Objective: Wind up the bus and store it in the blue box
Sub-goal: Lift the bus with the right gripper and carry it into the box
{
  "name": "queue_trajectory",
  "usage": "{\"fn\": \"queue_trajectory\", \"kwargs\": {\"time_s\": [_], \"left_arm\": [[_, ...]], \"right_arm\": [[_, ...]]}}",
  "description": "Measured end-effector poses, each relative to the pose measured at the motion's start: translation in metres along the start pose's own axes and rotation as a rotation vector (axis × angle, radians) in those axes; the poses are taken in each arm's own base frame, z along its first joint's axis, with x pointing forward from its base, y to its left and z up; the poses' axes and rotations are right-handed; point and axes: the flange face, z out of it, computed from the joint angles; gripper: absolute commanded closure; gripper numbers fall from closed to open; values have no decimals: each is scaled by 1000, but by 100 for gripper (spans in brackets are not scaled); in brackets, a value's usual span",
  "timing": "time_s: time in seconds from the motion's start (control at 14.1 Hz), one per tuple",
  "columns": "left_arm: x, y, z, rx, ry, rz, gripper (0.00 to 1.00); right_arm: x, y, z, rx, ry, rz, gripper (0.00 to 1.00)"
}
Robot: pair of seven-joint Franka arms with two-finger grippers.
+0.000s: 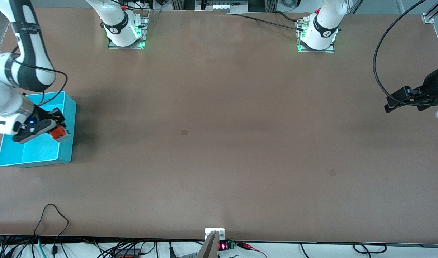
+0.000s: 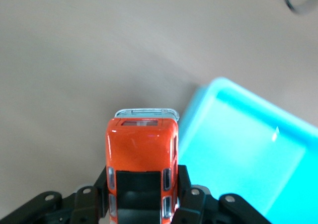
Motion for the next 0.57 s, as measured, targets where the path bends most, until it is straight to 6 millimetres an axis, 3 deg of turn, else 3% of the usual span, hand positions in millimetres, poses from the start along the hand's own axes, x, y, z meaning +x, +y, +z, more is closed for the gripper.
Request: {"fn": "queue_trajectory", "kwargs": {"time_s": [0.28,0.57], "left_arm": [[-7,15,3,12,5,17,0],[-10,8,-2,15,13,7,0]], "right_arm": [[-51,43,16,9,-57,194,100],[-94,69,65,43,-146,320,100]]}}
